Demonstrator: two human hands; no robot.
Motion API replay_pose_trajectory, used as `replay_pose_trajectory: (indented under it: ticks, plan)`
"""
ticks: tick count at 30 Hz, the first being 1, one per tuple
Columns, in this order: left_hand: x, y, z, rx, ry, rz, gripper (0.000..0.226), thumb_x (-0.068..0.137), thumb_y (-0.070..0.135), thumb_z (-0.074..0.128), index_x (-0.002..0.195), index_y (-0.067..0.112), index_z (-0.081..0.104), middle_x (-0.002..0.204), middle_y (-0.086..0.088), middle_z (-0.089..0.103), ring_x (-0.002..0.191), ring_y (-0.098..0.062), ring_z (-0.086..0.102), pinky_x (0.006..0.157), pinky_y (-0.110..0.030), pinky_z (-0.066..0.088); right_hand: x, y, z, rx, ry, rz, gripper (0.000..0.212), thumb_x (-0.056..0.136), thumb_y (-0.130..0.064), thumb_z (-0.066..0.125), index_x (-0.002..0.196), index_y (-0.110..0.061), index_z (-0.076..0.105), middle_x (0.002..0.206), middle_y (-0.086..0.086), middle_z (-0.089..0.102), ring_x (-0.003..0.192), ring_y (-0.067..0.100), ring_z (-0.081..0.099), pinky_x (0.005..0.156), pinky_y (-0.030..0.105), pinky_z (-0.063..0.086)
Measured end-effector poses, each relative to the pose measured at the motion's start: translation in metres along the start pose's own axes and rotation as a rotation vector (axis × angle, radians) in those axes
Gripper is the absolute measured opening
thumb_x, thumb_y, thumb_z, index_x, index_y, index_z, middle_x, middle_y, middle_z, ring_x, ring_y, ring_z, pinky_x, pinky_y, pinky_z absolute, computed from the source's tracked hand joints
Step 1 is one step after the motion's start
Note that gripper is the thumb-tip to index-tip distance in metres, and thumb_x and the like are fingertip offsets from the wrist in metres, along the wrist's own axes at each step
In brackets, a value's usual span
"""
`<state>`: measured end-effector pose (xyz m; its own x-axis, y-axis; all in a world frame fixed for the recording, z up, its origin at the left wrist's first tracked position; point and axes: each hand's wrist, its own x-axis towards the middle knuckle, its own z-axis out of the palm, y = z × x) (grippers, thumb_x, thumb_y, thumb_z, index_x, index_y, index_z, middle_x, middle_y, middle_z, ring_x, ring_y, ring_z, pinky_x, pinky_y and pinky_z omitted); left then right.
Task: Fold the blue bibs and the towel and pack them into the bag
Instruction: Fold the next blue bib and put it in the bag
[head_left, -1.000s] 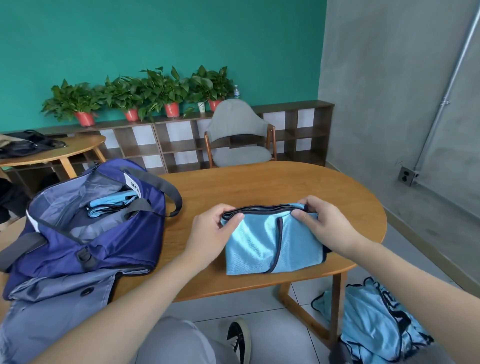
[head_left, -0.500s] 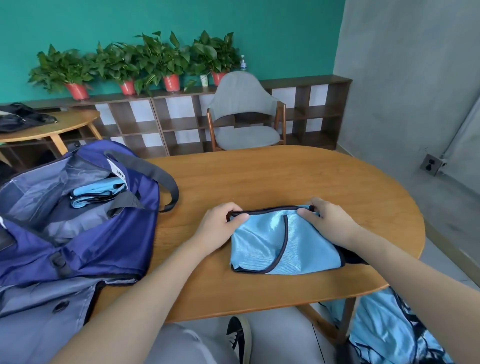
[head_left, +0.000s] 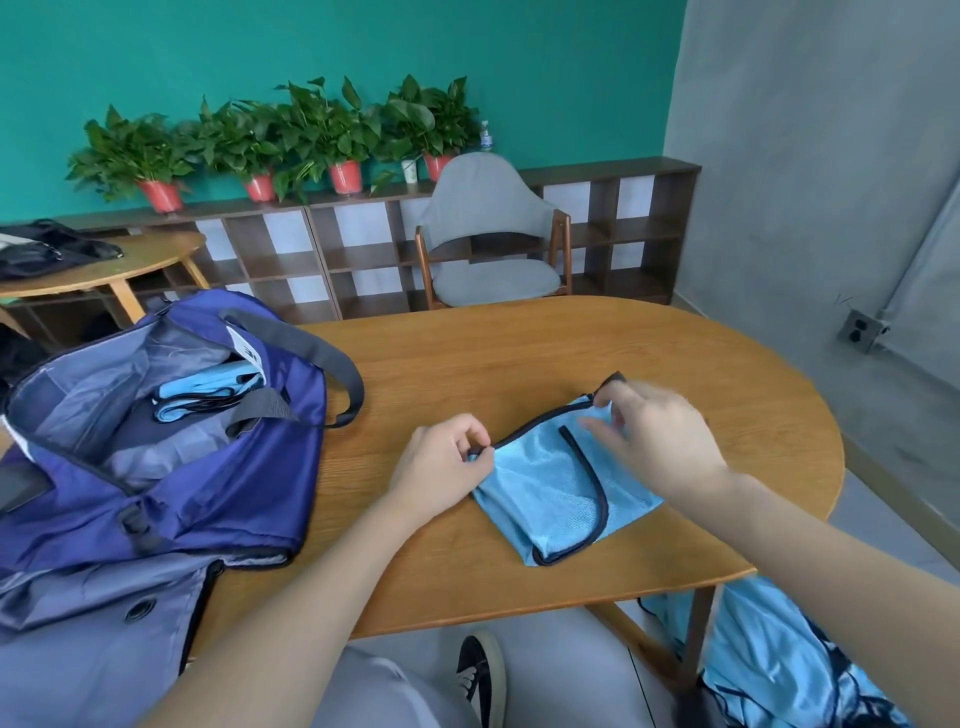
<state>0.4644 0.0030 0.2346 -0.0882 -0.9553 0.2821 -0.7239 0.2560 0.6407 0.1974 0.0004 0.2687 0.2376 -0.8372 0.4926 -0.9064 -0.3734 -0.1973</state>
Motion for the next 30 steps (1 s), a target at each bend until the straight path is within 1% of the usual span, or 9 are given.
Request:
replay_pose_trajectory:
  ticks: [3, 6, 8, 10, 11, 14, 19, 27, 30]
  plan:
    - [-0.011, 0.003, 0.001, 0.139, -0.028, 0.097, 0.014, 0.085, 0.024, 0.069, 0.077, 0.031, 0.06, 0.055, 0.01, 0.055, 0.051, -0.006, 0.052, 0.056, -0.022, 0.044, -0.035, -0.024, 0.003, -0.107, -0.242, 0.173, 0.046, 0.093, -0.073, 0.043, 0.105, -0.029, 0.05, 0.075, -0.009, 0.061, 0.073, 0.018, 0.064, 0.062, 0.031, 0.05]
    - [-0.016, 0.0, 0.005, 0.267, 0.057, 0.318, 0.009, 0.083, 0.018, 0.068, 0.085, 0.026, 0.066, 0.086, 0.017, 0.056, 0.081, -0.002, 0.051, 0.08, -0.025, 0.041, -0.05, -0.023, 0.019, -0.028, -0.248, 0.209, 0.049, 0.094, -0.07, 0.044, 0.113, -0.026, 0.054, 0.099, -0.007, 0.061, 0.097, 0.018, 0.06, 0.07, 0.03, 0.045]
    - [-0.017, -0.004, 0.008, 0.256, 0.071, 0.404, 0.015, 0.084, 0.014, 0.064, 0.094, 0.021, 0.072, 0.106, 0.013, 0.059, 0.1, -0.007, 0.052, 0.089, -0.028, 0.04, -0.044, -0.007, 0.029, 0.062, -0.251, 0.163, 0.053, 0.097, -0.062, 0.047, 0.127, -0.02, 0.057, 0.117, -0.002, 0.061, 0.117, 0.021, 0.053, 0.093, 0.031, 0.044]
    - [-0.018, -0.003, 0.009, 0.215, 0.046, 0.458, 0.017, 0.087, 0.017, 0.06, 0.089, 0.021, 0.076, 0.101, 0.013, 0.066, 0.102, -0.007, 0.056, 0.089, -0.031, 0.043, -0.035, 0.008, 0.034, 0.15, -0.301, 0.159, 0.06, 0.1, -0.06, 0.04, 0.143, -0.018, 0.05, 0.143, 0.001, 0.053, 0.139, 0.02, 0.04, 0.119, 0.037, 0.027]
    - [-0.02, -0.002, 0.008, 0.206, 0.027, 0.473, 0.018, 0.088, 0.02, 0.059, 0.085, 0.021, 0.077, 0.094, 0.014, 0.068, 0.098, -0.006, 0.058, 0.086, -0.034, 0.046, -0.031, 0.013, 0.034, 0.214, -0.292, 0.173, 0.064, 0.1, -0.062, 0.035, 0.146, -0.019, 0.048, 0.15, 0.0, 0.049, 0.145, 0.018, 0.035, 0.124, 0.039, 0.019]
    - [-0.025, 0.0, 0.007, 0.15, -0.033, 0.461, 0.017, 0.092, 0.027, 0.063, 0.084, 0.023, 0.078, 0.083, 0.014, 0.068, 0.088, -0.006, 0.057, 0.079, -0.035, 0.05, -0.03, 0.017, 0.025, 0.446, -0.173, 0.145, 0.066, 0.094, -0.071, 0.039, 0.139, -0.025, 0.056, 0.144, -0.007, 0.055, 0.139, 0.008, 0.041, 0.12, 0.035, 0.027]
    - [-0.024, 0.001, 0.007, 0.131, -0.065, 0.396, 0.035, 0.089, 0.053, 0.068, 0.104, 0.024, 0.078, 0.098, 0.017, 0.067, 0.099, -0.004, 0.056, 0.08, -0.03, 0.053, -0.053, 0.006, 0.018, 0.469, -0.26, -0.12, 0.064, 0.075, -0.081, 0.063, 0.119, -0.035, 0.067, 0.13, -0.022, 0.059, 0.128, -0.005, 0.048, 0.111, 0.02, 0.035]
    - [-0.019, 0.0, 0.008, 0.153, -0.095, 0.374, 0.064, 0.071, 0.08, 0.07, 0.109, 0.029, 0.077, 0.107, 0.021, 0.062, 0.11, -0.002, 0.051, 0.097, -0.031, 0.047, -0.054, 0.005, 0.027, 0.466, -0.175, -0.258, 0.027, 0.09, -0.05, 0.067, 0.098, -0.027, 0.078, 0.104, -0.021, 0.071, 0.106, -0.004, 0.061, 0.098, 0.025, 0.046]
    - [-0.019, 0.0, 0.008, 0.208, -0.115, 0.379, 0.068, 0.068, 0.083, 0.068, 0.108, 0.03, 0.076, 0.116, 0.02, 0.064, 0.122, 0.001, 0.046, 0.103, -0.033, 0.039, -0.054, 0.003, 0.024, 0.547, -0.146, -0.161, 0.016, 0.09, -0.039, 0.072, 0.093, -0.026, 0.079, 0.097, -0.02, 0.074, 0.1, -0.002, 0.065, 0.093, 0.025, 0.049]
